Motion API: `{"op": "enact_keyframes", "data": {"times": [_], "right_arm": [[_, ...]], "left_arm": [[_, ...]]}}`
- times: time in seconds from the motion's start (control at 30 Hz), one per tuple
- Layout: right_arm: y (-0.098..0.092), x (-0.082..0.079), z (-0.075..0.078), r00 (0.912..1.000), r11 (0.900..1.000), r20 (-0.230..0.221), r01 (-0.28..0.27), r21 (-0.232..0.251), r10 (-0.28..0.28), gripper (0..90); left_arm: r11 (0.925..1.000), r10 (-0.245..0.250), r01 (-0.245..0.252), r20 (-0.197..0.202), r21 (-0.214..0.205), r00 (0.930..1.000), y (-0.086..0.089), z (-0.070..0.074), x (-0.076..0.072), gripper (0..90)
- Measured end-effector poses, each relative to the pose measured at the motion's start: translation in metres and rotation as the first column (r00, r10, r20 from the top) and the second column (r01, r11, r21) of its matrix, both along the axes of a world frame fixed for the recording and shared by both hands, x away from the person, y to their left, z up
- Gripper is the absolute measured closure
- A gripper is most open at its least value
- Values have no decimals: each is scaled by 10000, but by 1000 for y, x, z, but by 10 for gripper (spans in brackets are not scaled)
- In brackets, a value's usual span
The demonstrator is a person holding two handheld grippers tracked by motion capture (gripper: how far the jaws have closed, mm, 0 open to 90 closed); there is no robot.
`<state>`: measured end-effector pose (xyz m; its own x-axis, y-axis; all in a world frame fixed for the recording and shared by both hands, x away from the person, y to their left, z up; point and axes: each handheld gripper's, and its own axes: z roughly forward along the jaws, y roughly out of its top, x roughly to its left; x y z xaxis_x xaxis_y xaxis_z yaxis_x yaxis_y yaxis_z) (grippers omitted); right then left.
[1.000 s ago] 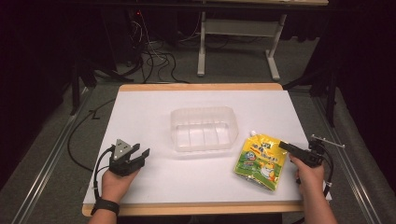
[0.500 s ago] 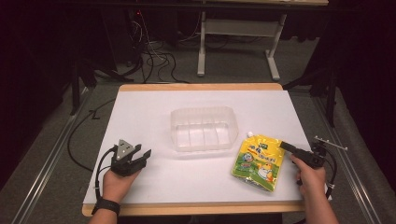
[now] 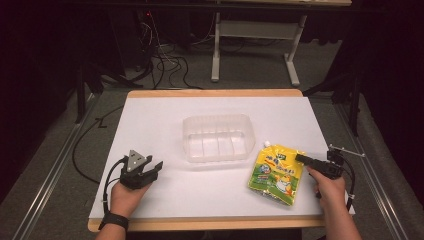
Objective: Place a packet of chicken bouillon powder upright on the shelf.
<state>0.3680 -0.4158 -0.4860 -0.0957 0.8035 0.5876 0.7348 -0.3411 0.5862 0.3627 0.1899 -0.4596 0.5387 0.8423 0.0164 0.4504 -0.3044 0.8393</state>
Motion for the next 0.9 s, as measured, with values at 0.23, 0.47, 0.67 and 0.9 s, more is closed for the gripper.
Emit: {"op": "enact_keyframes", "data": {"times": [0.23, 0.47, 0.67, 0.9], "right_arm": [[2, -2, 2, 9983, 9983, 176, -544, -226, 548, 900], [7, -11, 18, 9941, 9947, 872, -579, -845, 653, 900], [16, -23, 41, 9801, 9894, 1891, -346, -1407, 612, 900], [24, -36, 67, 9439, 9785, 3275, 274, -2042, 419, 900]], "left_arm": [[10000, -48, 47, 78, 87, 10000, 0, 1, 0, 521], [10000, -95, 94, 167, 9, 9998, 0, 2, 0, 521], [9999, -101, 103, 226, -91, 9997, 0, 4, 0, 521], [9999, -137, 137, 191, -24, 9997, -1, 3, 2, 521]]}}
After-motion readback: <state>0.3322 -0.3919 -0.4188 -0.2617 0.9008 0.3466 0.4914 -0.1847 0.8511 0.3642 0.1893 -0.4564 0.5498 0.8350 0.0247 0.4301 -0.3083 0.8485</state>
